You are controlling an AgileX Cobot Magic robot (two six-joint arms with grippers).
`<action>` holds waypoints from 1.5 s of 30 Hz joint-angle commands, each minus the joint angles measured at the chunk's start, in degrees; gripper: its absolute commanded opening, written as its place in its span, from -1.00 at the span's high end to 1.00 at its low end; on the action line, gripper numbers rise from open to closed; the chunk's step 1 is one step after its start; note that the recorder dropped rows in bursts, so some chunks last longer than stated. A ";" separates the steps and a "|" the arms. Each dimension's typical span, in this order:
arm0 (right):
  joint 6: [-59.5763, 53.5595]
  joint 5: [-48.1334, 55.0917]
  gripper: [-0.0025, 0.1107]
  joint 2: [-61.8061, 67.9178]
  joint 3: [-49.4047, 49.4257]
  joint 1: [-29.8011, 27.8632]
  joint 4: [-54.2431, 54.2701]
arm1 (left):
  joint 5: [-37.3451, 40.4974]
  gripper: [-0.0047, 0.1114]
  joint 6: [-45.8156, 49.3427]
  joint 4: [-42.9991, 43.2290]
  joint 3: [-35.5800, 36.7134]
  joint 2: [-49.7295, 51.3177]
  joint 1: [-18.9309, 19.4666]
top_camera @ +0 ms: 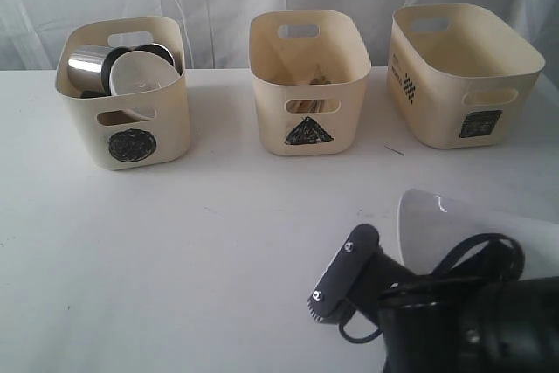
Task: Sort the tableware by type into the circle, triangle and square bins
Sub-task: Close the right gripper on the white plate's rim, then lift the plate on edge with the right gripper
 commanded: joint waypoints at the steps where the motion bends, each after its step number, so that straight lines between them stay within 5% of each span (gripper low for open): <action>1: -0.57 2.24 0.96 -8.70 -1.85 0.40 2.04 | 0.01 0.18 -0.41 -0.60 0.23 -0.27 0.10; 20: -3.88 4.83 0.96 -29.66 -12.32 0.40 1.40 | 0.01 0.18 -0.41 -0.60 0.23 -0.27 0.10; 36: -19.15 0.78 0.96 -32.41 -22.95 0.40 0.51 | 0.01 0.18 -0.41 -0.60 0.23 -0.27 0.10; 45: -21.20 0.10 0.96 -32.41 -24.75 -0.31 -10.69 | 0.01 0.18 -0.41 -0.60 0.23 -0.27 0.10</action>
